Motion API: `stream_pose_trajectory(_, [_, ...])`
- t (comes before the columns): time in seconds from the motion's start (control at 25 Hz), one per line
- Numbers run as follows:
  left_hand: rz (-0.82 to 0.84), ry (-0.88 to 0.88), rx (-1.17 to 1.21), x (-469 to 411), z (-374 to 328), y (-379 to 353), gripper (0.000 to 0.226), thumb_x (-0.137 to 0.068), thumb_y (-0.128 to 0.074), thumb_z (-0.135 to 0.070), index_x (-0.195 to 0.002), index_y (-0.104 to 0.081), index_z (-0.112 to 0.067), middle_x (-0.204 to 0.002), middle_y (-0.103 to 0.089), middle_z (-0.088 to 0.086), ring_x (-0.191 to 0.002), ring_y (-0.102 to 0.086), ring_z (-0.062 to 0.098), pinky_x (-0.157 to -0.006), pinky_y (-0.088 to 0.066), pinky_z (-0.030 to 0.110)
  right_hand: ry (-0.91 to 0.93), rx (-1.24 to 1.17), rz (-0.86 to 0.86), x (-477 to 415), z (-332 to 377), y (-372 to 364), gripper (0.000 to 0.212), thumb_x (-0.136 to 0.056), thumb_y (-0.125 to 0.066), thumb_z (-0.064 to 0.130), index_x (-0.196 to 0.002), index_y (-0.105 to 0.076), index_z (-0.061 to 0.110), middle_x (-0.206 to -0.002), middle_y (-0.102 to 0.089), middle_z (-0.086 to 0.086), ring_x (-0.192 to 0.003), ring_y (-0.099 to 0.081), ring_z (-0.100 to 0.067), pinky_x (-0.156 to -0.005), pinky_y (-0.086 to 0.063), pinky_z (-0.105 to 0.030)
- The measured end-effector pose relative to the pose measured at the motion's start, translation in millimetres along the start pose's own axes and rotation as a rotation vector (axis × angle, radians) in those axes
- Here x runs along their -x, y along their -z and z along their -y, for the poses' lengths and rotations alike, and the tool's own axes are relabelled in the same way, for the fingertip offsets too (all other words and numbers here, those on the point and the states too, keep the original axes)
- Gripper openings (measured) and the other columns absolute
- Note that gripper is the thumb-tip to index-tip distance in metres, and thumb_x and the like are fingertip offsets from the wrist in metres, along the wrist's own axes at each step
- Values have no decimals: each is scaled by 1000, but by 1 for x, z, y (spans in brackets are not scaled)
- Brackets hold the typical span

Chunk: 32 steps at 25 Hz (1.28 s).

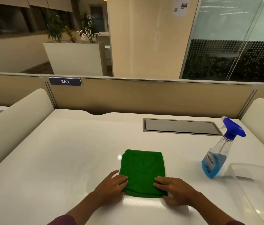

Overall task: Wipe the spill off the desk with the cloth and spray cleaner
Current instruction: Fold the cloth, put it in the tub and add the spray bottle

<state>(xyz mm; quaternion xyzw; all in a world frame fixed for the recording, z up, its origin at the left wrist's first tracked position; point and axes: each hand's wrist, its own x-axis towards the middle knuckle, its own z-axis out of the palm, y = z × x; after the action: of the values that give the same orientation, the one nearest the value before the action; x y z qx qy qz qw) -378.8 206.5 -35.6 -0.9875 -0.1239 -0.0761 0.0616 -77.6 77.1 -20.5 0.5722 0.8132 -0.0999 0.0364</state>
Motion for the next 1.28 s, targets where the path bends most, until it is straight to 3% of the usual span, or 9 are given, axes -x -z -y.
stream_pose_trajectory(0.2, [9, 218, -30, -13, -13, 6, 15, -62, -72, -29, -76, -73, -23, -82, -75, -9, -74, -69, 5, -88, -54, 25, -19, -89, -74, -8, -8, -2, 46, -91, -40, 34, -133, -55, 23, -145, -49, 2, -132, -46, -13, -109, -38, -29])
stream_pose_trajectory(0.36, [1, 588, 572, -26, 0, 33, 15, -85, -51, -16, -86, -66, -14, -77, -66, 3, -70, -58, 18, -76, -46, 31, -232, -561, -268, -18, -14, 23, 25, -92, -52, 21, -107, -72, 20, -101, -74, 0, -80, -63, -13, -78, -49, -27])
stream_pose_trajectory(0.52, [-180, 775, 999, -53, 23, 78, 17, -84, -53, -11, -71, -62, -14, -66, -60, 8, -63, -51, 15, -61, -40, 30, -278, -994, -352, -32, -24, 72, 24, -90, -47, 25, -70, -56, 15, -71, -53, -6, -69, -48, -17, -69, -38, -38])
stream_pose_trajectory(0.68, [-285, 960, 1428, -74, 41, 120, 27, -89, -54, -13, -65, -63, -18, -67, -56, 3, -65, -53, 16, -55, -41, 25, -322, -1346, -226, -40, -29, 125, 34, -98, -40, 35, -78, -64, 20, -85, -65, -9, -85, -62, -26, -74, -53, -41])
stream_pose_trajectory(0.76, [-297, 1052, 1771, -75, 42, 128, 22, -90, -55, -21, -85, -73, -8, -79, -67, 13, -72, -64, 23, -60, -52, 28, -328, -1553, -110, -41, -31, 138, 40, -99, -38, 45, -106, -70, 22, -109, -72, -11, -105, -66, -30, -72, -58, -47])
stream_pose_trajectory(0.88, [-271, 1063, 2145, -69, 37, 123, 39, -96, -51, -30, -107, -71, 1, -100, -72, 21, -89, -71, 31, -77, -59, 40, -352, -1727, -22, -44, -30, 143, 48, -98, -35, 50, -121, -64, 19, -123, -67, -14, -117, -60, -34, -78, -54, -58])
stream_pose_trajectory(1.04, [-154, 1135, 2195, -61, 25, 106, 48, -101, -41, -34, -123, -61, 3, -113, -66, 25, -103, -64, 36, -93, -50, 50, -495, -1838, 26, -43, -25, 134, 56, -95, -45, 46, -129, -54, 3, -135, -54, -23, -122, -56, -37, -98, -46, -60])
stream_pose_trajectory(1.12, [-133, 1132, 2209, -60, 25, 108, 49, -101, -40, -34, -126, -57, 5, -117, -64, 27, -105, -63, 37, -93, -51, 50, -395, -1923, 53, -38, -22, 129, 59, -87, -62, 40, -127, -55, -3, -134, -54, -24, -122, -54, -36, -100, -48, -52])
stream_pose_trajectory(1.28, [-171, 929, 2140, -58, 28, 128, 48, -73, -81, -16, -113, -66, 7, -118, -65, 28, -105, -66, 38, -83, -58, 44, -157, -1796, 25, -30, -24, 125, 66, -66, -83, 4, -125, -55, -9, -125, -62, -27, -117, -59, -38, -91, -54, -38])
